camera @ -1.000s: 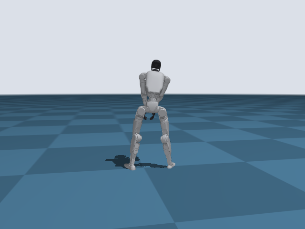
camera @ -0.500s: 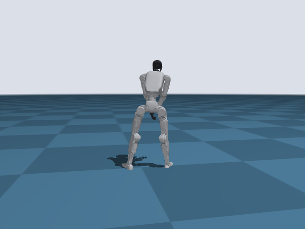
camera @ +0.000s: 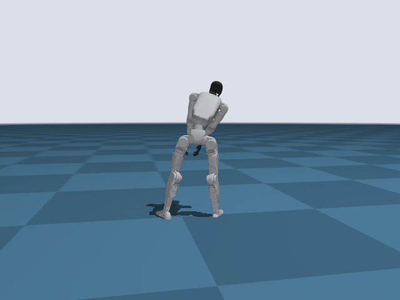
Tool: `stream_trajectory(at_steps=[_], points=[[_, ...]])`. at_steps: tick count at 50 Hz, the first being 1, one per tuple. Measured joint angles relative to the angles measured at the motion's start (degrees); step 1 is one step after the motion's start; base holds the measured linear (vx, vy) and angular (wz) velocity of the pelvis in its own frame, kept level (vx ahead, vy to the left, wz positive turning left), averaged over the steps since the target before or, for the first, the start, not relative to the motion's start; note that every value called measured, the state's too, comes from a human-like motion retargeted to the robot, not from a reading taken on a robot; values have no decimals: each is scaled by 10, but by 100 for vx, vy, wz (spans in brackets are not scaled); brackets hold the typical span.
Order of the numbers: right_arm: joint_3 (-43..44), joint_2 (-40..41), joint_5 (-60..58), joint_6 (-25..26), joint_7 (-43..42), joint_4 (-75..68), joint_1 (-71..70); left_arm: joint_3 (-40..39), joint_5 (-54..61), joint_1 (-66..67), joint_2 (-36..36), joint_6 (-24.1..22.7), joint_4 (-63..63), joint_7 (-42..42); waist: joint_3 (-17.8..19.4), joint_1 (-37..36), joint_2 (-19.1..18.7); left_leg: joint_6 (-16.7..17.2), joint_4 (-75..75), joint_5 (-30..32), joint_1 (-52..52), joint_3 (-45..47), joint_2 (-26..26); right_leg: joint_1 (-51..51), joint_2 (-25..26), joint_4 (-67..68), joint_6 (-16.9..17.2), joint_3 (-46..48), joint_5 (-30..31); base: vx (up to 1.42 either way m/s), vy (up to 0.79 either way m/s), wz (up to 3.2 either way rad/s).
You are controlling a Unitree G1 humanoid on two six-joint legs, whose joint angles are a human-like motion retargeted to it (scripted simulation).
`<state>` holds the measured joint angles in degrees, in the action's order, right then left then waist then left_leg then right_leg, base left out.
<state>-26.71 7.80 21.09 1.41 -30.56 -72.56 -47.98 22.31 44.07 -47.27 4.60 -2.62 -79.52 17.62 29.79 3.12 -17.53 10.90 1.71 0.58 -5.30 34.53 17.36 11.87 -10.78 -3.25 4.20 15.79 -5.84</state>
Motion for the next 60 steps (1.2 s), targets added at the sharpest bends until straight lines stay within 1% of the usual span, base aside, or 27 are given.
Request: stream_trajectory(at_steps=[4,7,10,12,16,18,20,23,25,28,30,33,37,40,42,43,45,48,50,52,53,55,57,58,60], points=[[-7,-7,22,-8,2,16,15,12,-6,-2,0,7,0,-1,0,7,-6,3,1,9,-6,11,5,16,5,3,-5,-13,1,-1,-8,-23],[-5,-15,41,-10,6,13,18,13,-12,-11,9,14,-10,-1,0,26,12,6,5,14,-6,23,8,27,10,-1,-8,-30,4,0,-8,-48],[-7,-28,61,-9,11,12,18,11,-14,-22,23,17,-15,7,0,60,50,9,16,15,1,35,12,31,15,-10,-8,-51,9,4,-8,-66],[-29,-46,77,-11,11,32,18,33,4,-9,22,2,22,24,0,99,84,4,32,13,7,40,16,30,17,-11,-8,-67,8,10,-8,-75],[-20,-117,66,-17,-22,135,21,-2,-14,-80,62,12,31,48,-11,134,158,-11,72,14,50,42,27,-3,23,-16,-10,-107,3,13,-9,-100],[-15,-166,44,-21,-28,210,19,-4,-18,-107,71,3,72,52,-28,155,192,-25,100,16,67,38,33,-17,25,-15,-12,-131,-2,19,-8,-114],[1,-218,12,-24,-28,291,13,-4,-20,-136,77,-4,123,50,-57,171,220,-41,131,21,80,29,39,-27,28,-11,-12,-157,-8,22,-9,-122],[29,-292,-49,-30,-36,413,-15,6,-21,-184,68,-29,223,47,-105,191,251,-64,180,35,97,8,47,-45,35,-6,-11,-200,-16,25,-9,-134],[48,-337,-93,-36,-46,494,-46,13,-27,-221,54,-51,297,47,-137,199,264,-76,211,49,108,-11,51,-57,41,-4,-8,-229,-19,26,-9,-140],[73,-399,-161,-38,-56,604,-112,17,-53,-288,23,-82,409,46,-182,203,271,-83,248,78,119,-51,51,-76,51,-3,1,-273,-21,27,-8,-138],[84,-440,-209,-37,-59,669,-166,16,-68,-338,2,-103,478,48,-209,202,271,-82,266,102,124,-86,47,-87,58,-3,10,-301,-22,27,-7,-130],[82,-501,-282,-24,-65,748,-271,15,-86,-428,-26,-135,568,62,-238,195,265,-68,282,142,127,-159,31,-101,69,-2,24,-337,-22,26,-5,-114],[55,-569,-371,-9,-77,831,-409,15,-149,-536,-53,-164,659,95,-281,188,253,-38,283,198,125,-286,-12,-111,78,2,43,-374,-24,25,-3,-86],[21,-613,-422,-1,-85,882,-509,20,-237,-612,-74,-158,703,128,-310,184,244,-8,277,234,126,-391,-52,-113,81,7,56,-393,-27,22,0,-57],[-16,-654,-450,6,-95,911,-576,20,-287,-664,-65,-154,729,149,-321,166,236,12,275,251,125,-454,-78,-112,81,9,66,-400,-28,19,2,-41],[-30,-664,-460,6,-103,925,-602,21,-299,-682,-65,-158,743,154,-329,163,234,24,272,260,127,-482,-88,-112,82,11,69,-404,-28,17,4,-38],[-63,-678,-483,19,-122,951,-651,31,-247,-703,-47,-180,802,154,-340,159,230,41,267,274,132,-522,-111,-111,78,16,74,-411,-31,16,10,-34],[-93,-698,-515,23,-151,982,-697,42,-276,-739,-61,-176,834,149,-355,158,233,41,257,293,142,-535,-145,-115,56,20,85,-417,-38,13,18,-25],[-104,-704,-534,30,-169,997,-717,49,-255,-754,-72,-181,858,137,-360,164,229,41,259,294,143,-532,-151,-115,52,22,85,-417,-37,7,13,-15],[-109,-718,-546,21,-183,1004,-732,46,-337,-783,-105,-171,836,127,-365,170,230,41,252,294,142,-518,-149,-111,48,22,87,-410,-33,1,4,0],[-112,-724,-551,17,-190,1004,-740,49,-397,-801,-120,-152,818,142,-366,174,231,41,244,294,141,-509,-145,-106,47,22,87,-406,-29,-6,-2,19],[-118,-732,-554,25,-202,1000,-746,57,-419,-815,-125,-140,808,152,-365,181,232,41,233,283,138,-483,-126,-97,53,22,82,-394,-20,-11,-7,26],[-120,-729,-555,27,-211,986,-742,69,-399,-821,-115,-157,802,149,-354,189,232,39,230,254,136,-439,-94,-86,67,25,82,-378,-11,-16,-5,34],[-119,-726,-554,32,-215,978,-737,73,-367,-818,-106,-172,802,141,-347,193,234,31,229,237,136,-407,-81,-82,70,26,82,-370,-9,-20,3,47],[-111,-724,-548,49,-222,962,-720,70,-330,-812,-101,-175,794,133,-330,202,237,8,221,200,140,-336,-59,-75,66,29,82,-351,-5,-24,9,67]])
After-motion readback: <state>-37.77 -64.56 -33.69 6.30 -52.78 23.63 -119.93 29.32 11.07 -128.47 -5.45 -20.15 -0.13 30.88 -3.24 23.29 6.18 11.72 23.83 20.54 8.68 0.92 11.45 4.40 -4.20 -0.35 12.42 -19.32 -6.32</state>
